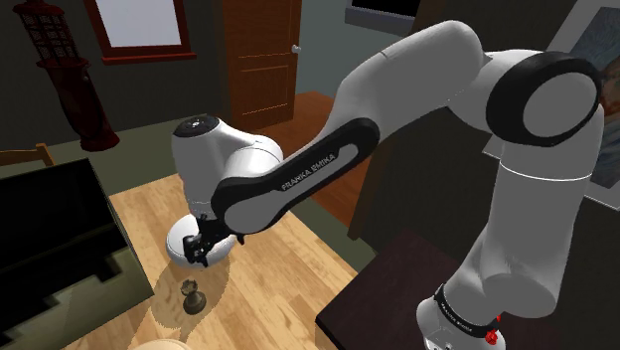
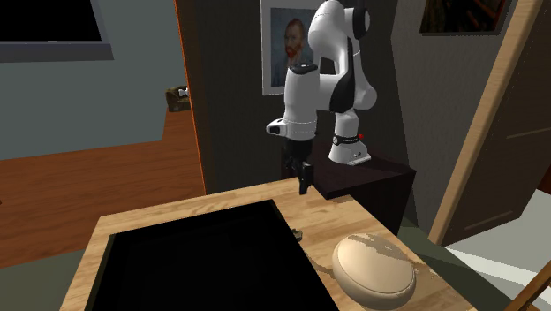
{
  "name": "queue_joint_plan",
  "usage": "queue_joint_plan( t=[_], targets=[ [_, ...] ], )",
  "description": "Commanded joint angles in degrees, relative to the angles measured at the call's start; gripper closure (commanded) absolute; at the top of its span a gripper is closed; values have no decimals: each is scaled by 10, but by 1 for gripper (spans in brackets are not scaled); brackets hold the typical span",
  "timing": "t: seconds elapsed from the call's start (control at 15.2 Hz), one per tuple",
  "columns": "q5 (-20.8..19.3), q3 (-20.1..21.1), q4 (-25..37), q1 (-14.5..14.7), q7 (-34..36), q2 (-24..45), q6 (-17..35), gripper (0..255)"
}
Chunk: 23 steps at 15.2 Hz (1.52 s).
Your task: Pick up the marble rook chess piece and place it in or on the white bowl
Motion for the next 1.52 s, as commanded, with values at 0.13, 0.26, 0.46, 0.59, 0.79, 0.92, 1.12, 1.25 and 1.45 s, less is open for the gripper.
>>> queue_joint_plan(
  t=[0.13, 0.26, 0.46, 0.59, 0.79, 0.92, 1.12, 1.25, 1.45],
  targets=[
    [-44, -17, 80, 47, 45, 91, 0, 0],
    [-59, -27, 127, 71, 60, 136, -4, 0],
    [-75, -39, 191, 102, 74, 193, -14, 0],
    [-79, -43, 189, 104, 76, 201, -4, 0],
    [-86, -49, 188, 108, 80, 215, 11, 0],
    [-91, -53, 187, 110, 83, 225, 21, 0],
    [-92, -54, 187, 111, 83, 228, 24, 0],
    [-92, -54, 187, 111, 83, 228, 24, 0],
    [-92, -54, 187, 111, 83, 228, 23, 0]
  ],
)
